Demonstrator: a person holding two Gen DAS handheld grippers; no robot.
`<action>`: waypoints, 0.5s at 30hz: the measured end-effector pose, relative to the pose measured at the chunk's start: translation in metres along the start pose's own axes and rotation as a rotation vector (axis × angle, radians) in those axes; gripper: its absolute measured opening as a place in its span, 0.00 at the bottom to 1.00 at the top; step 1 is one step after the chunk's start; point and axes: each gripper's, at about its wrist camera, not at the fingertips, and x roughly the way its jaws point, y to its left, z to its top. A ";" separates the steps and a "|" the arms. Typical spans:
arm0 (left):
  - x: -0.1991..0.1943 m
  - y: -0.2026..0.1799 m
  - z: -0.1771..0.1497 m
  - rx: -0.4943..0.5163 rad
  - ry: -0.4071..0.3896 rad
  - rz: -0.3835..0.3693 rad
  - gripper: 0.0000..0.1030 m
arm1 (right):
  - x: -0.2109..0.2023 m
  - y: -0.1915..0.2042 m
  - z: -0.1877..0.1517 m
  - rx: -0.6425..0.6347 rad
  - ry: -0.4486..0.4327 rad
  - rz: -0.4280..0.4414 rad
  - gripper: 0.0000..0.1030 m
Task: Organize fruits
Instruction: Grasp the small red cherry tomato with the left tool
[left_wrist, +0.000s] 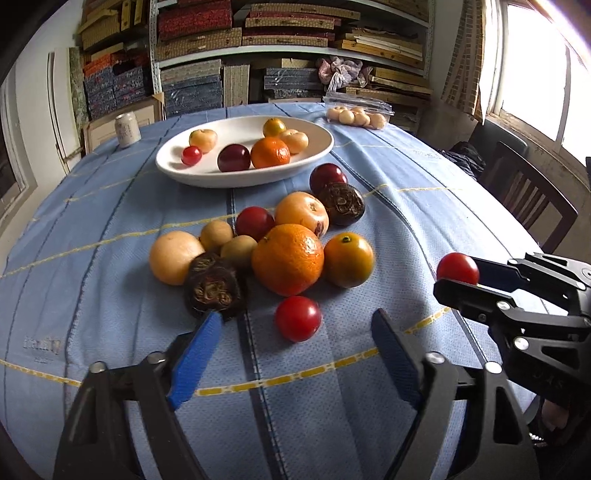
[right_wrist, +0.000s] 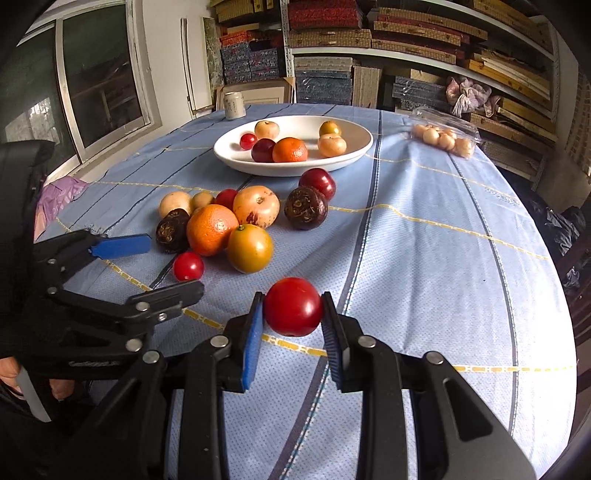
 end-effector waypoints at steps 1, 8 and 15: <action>0.003 0.000 0.000 -0.003 0.010 -0.009 0.62 | -0.001 0.000 0.000 0.002 -0.001 0.000 0.28; 0.014 -0.001 -0.001 -0.010 0.037 -0.019 0.37 | -0.001 -0.002 -0.002 0.009 -0.001 0.009 0.28; 0.007 -0.006 -0.004 0.011 0.011 -0.018 0.26 | 0.000 -0.002 -0.002 0.011 -0.001 0.009 0.28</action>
